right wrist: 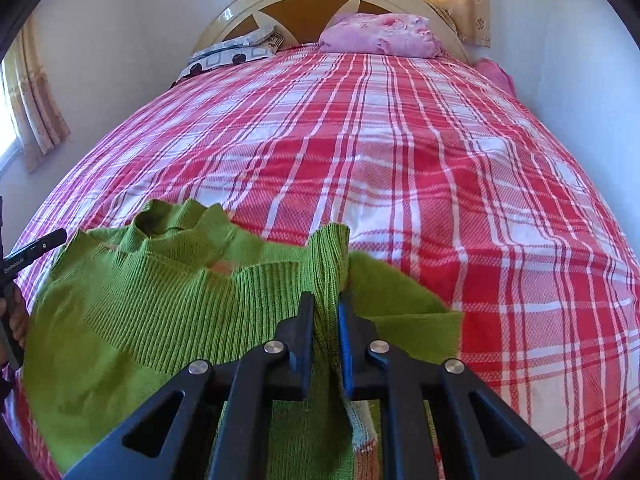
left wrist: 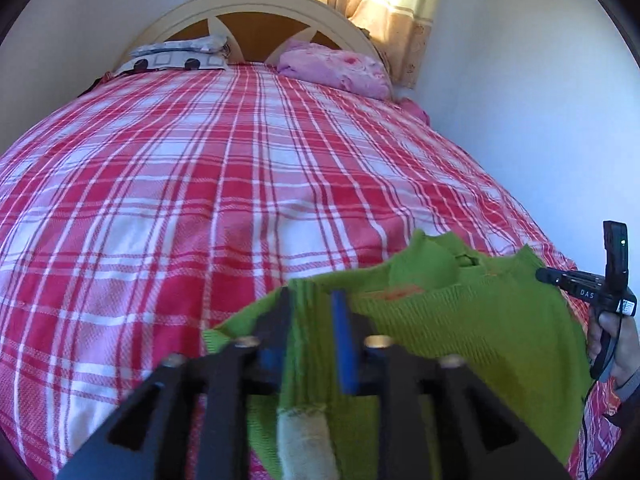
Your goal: Fold small clothes
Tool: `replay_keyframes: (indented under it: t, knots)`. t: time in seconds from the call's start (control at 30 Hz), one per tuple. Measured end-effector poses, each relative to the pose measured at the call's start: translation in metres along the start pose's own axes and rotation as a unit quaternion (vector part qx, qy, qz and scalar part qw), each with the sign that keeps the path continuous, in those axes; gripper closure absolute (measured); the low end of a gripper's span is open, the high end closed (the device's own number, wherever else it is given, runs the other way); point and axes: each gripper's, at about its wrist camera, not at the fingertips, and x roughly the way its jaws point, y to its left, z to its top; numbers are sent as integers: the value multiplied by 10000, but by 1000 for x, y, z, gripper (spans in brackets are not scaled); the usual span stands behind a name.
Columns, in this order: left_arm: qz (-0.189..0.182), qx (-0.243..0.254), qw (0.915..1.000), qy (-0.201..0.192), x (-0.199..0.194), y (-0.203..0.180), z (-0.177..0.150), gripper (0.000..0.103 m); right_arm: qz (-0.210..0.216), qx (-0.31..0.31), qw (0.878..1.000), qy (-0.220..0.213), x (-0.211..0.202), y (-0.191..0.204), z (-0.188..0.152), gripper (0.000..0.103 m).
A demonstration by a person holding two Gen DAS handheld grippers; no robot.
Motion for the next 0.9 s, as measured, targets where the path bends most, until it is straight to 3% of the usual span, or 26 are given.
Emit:
replay_keyframes:
  t: [0.03,0.17,0.2,0.23,0.3,0.5,0.63,0.8,0.87,0.9]
  knots:
    - [103,75,9999,-3,1,-3,0,39,1,1,10000,13,1,-1,-1,92]
    - [148,209,9994,227,13,-5,0,37,63,29,10000,69,3,-3,-1,92]
    - [121,232,9991,347,17,-5,-1,53,58,26,9999,86,4,-3,-1,92]
    - [56,268,9985,477,22,-5,-3,93,59,13,9999,109,5,-3,-2,92]
    - [31,247,9979,591,26,-3,-5,98,59,-21,9999,137,7,-1,-2,92]
    - [-93,-26,9995,-286,-14,9,9,98,98,103,9994,-326,-16,-7,5,93]
    - [110,-12,9999,-47,3,13,10,98,-69,139,9998,-154,-3,-11,4,93]
    - [478,358,9975,389,37,2,-5,97,-147,246,9995,145,16,-18,-2,92]
    - [510,402,9976,234,29,-1,-3,95,-173,221,9995,139,13,-18,-1,83]
    - [548,428,9975,156,24,-2,-2,89,-180,219,9995,126,11,-19,-1,63]
